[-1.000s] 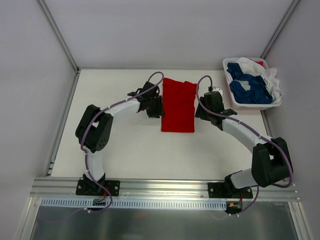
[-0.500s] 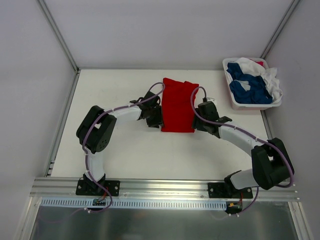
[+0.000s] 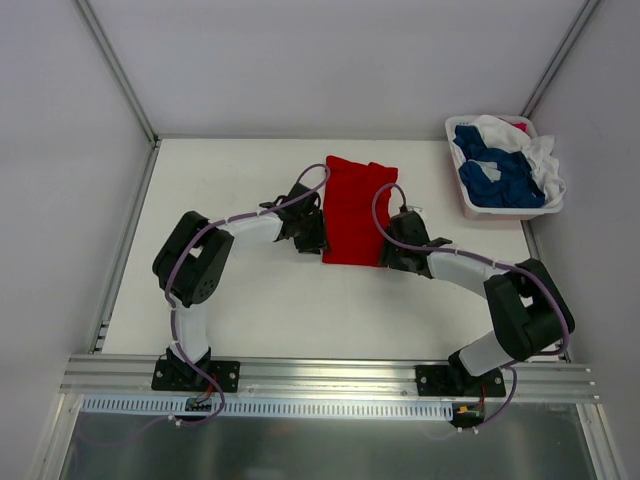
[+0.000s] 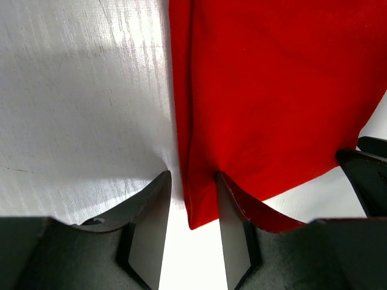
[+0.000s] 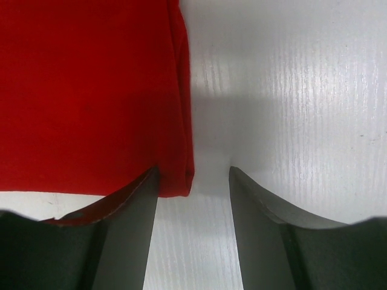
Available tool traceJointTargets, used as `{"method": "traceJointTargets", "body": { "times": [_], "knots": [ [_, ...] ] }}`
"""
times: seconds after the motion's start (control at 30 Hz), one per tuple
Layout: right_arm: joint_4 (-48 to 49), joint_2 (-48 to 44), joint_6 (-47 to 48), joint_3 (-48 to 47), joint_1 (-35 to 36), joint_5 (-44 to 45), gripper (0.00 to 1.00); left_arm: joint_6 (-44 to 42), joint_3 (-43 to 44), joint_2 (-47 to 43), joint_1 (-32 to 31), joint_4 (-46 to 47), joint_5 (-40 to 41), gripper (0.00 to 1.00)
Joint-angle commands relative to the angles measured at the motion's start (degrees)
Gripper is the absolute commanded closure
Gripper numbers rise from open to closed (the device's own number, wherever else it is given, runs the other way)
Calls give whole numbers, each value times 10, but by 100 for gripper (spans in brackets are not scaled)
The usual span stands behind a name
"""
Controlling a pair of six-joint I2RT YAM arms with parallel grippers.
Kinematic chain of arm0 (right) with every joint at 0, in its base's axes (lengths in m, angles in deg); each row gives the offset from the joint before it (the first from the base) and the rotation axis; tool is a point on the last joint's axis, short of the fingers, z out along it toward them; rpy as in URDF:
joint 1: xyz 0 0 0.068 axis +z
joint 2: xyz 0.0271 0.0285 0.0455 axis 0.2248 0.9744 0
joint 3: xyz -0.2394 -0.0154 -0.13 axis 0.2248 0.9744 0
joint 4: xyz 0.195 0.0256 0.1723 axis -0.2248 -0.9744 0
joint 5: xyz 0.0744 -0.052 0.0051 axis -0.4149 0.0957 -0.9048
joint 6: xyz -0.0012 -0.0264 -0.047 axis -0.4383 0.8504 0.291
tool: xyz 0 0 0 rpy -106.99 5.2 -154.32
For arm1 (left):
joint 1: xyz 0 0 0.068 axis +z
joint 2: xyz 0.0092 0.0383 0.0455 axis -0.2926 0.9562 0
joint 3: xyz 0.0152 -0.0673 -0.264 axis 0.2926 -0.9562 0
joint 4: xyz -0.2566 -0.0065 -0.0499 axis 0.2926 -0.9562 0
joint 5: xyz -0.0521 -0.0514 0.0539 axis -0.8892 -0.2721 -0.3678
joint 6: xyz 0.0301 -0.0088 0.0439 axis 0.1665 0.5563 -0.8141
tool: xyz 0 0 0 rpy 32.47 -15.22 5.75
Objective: Fold and stack the t-shirts
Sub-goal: Grab one side of the 2/3 rectangular tshirt with both arms
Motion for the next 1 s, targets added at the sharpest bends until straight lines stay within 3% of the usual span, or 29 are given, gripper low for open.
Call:
{"method": "traceJointTargets", "body": {
  "times": [0.0, 0.17, 0.4, 0.47, 0.57, 0.7, 0.97],
  "knots": [
    [25, 11, -15, -2, 8, -11, 47, 5, -13, 0, 2, -1, 0, 64],
    [29, 26, -18, -9, 15, -11, 49, 7, -13, 2, 2, 0, -4, 64],
    [33, 37, -18, -16, 20, -13, 81, 9, -16, 5, 0, 3, -6, 73],
    [33, 39, -19, -17, 22, -14, 91, 8, -18, 2, 1, 4, -5, 82],
    [32, 37, -20, -16, 24, -13, 98, 9, -23, -3, -1, 4, -5, 88],
    [29, 20, -21, -13, 29, -8, 100, 11, -30, -16, -7, 4, -4, 100],
    [8, -38, -25, 1, 50, 19, 100, 23, -68, -76, -32, 3, 13, 100]
  ]
}}
